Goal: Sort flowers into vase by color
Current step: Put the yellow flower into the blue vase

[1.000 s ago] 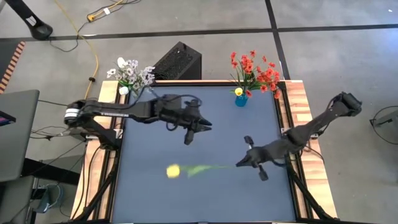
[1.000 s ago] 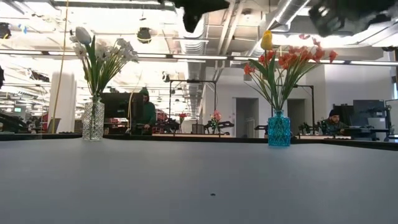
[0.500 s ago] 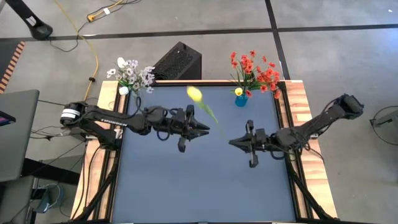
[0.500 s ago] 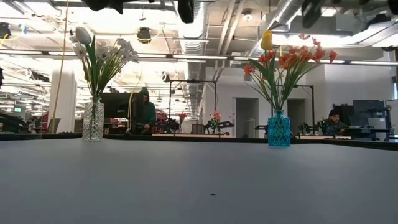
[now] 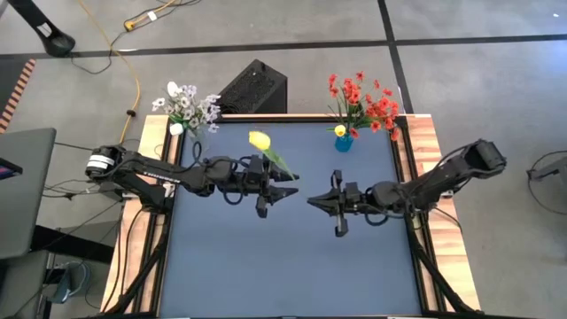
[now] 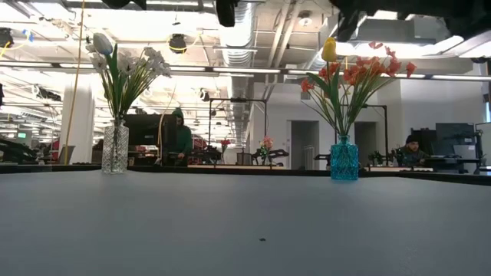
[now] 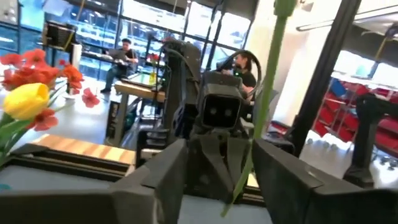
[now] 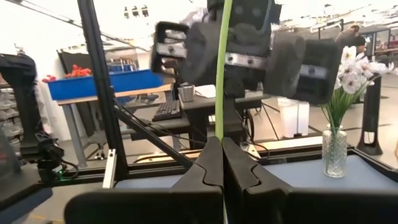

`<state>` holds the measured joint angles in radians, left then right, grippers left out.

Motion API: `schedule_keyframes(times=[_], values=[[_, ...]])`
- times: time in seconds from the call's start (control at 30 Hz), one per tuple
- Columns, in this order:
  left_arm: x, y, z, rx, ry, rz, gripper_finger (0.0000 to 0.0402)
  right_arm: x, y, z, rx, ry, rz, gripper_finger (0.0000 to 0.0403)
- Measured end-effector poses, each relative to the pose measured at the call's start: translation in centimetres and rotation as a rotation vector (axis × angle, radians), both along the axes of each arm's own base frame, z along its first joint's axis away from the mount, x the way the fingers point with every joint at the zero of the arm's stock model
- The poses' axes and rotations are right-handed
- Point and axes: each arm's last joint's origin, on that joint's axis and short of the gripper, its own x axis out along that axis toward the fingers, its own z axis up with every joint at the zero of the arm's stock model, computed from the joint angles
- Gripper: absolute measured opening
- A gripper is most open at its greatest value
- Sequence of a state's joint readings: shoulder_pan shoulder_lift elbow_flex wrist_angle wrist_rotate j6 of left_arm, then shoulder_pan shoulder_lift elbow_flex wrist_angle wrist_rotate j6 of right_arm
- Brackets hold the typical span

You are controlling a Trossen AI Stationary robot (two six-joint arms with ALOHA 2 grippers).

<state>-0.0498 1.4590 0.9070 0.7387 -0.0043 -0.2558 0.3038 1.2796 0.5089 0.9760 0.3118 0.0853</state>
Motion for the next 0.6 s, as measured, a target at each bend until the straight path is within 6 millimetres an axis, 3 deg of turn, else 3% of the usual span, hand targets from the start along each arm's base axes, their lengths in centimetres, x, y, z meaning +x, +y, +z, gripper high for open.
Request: schedule_keyframes(times=[0.13,0.33,0.47,0.6], values=[[-0.1,-0.2,0.4,0.011,-0.04,-0.033,0.0189,1.1,0.0,-0.1,-0.008,0.015,-0.011,0.0016],[-0.1,-0.2,0.4,0.022,-0.043,-0.031,0.0187,1.6,-0.2,-0.1,-0.011,0.016,-0.019,0.0016],[-0.1,-0.2,0.3,0.062,-0.04,-0.008,0.014,1.6,-0.3,0.0,-0.011,0.011,-0.026,0.0016],[-0.1,-0.1,0.4,0.065,-0.04,0.026,0.0052,1.6,-0.4,0.0,-0.011,0.012,-0.033,0.0016]])
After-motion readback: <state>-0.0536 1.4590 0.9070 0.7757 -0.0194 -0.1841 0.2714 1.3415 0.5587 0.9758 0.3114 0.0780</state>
